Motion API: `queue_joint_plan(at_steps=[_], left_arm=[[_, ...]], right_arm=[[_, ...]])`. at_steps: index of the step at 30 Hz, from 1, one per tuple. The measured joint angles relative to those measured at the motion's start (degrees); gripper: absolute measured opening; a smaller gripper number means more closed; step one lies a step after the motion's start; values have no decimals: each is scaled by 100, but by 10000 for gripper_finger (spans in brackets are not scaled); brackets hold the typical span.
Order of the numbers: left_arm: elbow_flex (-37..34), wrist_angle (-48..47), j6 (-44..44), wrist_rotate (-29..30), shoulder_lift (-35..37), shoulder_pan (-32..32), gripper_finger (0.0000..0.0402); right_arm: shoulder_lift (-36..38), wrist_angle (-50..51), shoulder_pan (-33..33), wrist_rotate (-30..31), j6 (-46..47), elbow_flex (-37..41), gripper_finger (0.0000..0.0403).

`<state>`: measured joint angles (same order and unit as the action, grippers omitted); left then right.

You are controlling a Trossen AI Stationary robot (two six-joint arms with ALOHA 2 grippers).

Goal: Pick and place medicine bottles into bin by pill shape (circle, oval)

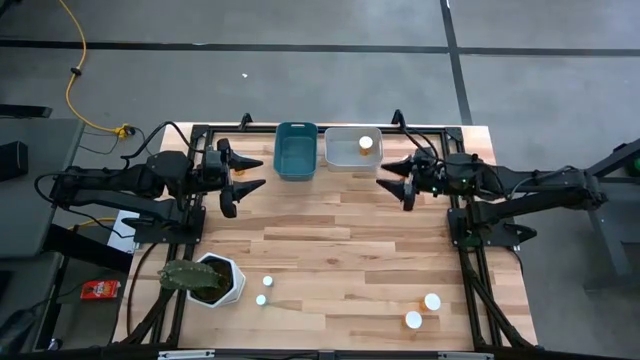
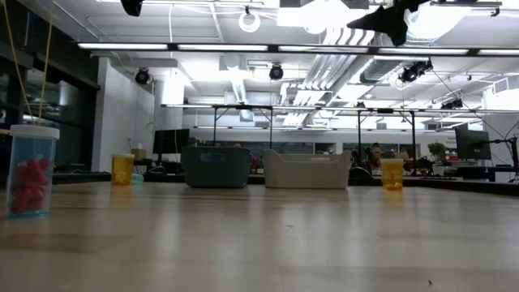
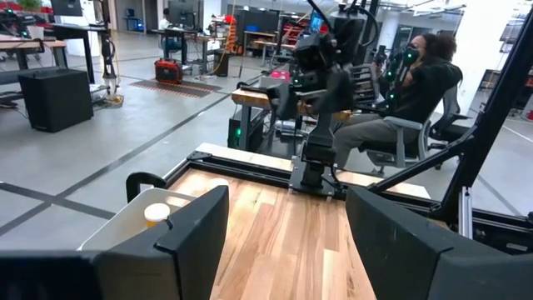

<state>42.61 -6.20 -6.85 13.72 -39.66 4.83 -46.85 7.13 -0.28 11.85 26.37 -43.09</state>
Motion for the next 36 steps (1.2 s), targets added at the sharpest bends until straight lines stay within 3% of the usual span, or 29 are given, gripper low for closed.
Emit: queue_joint_plan(at_steps=[4, 13, 17, 25, 36], left_arm=[[0, 1, 2, -2, 0, 1, 232], [0, 1, 0, -2, 0, 1, 232], [2, 1, 2, -2, 0, -1, 232], [0, -1, 2, -2, 0, 1, 232], [1, -1, 0, -4, 1, 1, 232]], right_arm=[[-64, 467, 518, -539, 563, -92, 266], [-1588, 4475, 2792, -657, 2036, -2110, 235], [-2387, 5549, 3715, -1025, 2609, -2689, 232], [-3385, 5743, 4906, -1536, 3803, -2631, 234], [-4038, 5720, 5179, -1693, 4335, -2625, 258]])
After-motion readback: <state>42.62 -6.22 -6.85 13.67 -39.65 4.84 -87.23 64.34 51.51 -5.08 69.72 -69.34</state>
